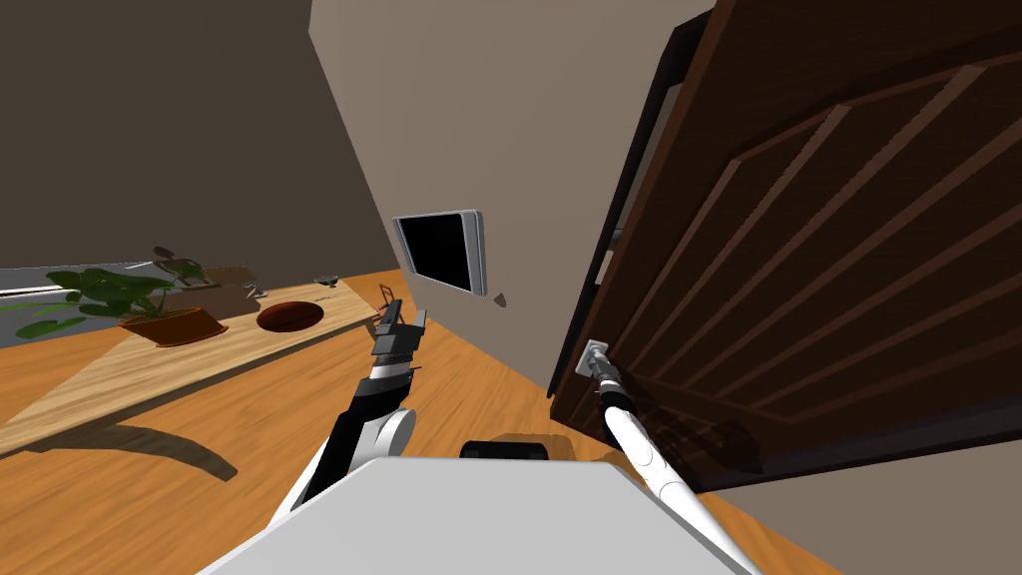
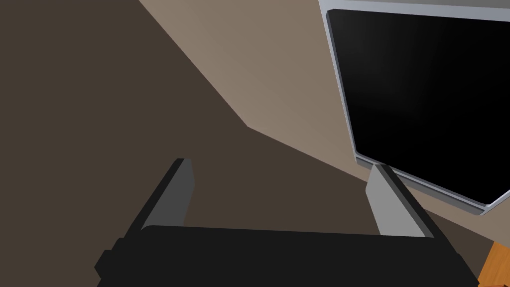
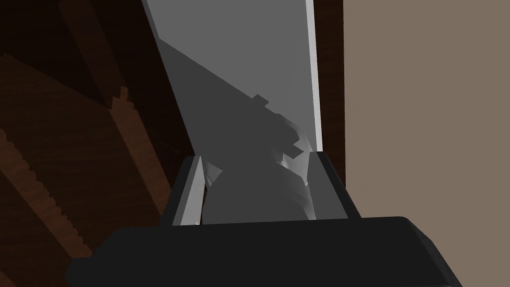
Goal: Pull the door open
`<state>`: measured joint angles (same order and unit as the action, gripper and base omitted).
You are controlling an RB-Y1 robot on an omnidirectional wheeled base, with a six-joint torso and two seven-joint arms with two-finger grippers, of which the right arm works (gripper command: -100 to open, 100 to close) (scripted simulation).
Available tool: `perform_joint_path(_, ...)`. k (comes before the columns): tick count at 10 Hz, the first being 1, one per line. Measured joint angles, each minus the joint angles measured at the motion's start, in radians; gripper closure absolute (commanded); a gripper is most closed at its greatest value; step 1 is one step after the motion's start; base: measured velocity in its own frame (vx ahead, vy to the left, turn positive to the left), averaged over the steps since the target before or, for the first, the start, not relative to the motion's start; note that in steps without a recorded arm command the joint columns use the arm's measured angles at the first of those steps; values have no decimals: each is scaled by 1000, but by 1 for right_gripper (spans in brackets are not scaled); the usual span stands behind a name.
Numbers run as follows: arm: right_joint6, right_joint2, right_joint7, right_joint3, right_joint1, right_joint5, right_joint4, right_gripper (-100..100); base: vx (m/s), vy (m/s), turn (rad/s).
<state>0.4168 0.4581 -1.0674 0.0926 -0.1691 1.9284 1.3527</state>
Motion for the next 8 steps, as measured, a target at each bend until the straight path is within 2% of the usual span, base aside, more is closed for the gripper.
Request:
perform_joint_path(3, -35, -10, -9, -9, 13, -81, -4, 100, -50, -11, 21)
perform_joint_path(5, -48, -14, -26, -8, 27, -131, -18, 100, -42, -6, 17)
perform_joint_path(8, -84, -23, -27, -21, 39, -224, -19, 100, -41, -5, 18)
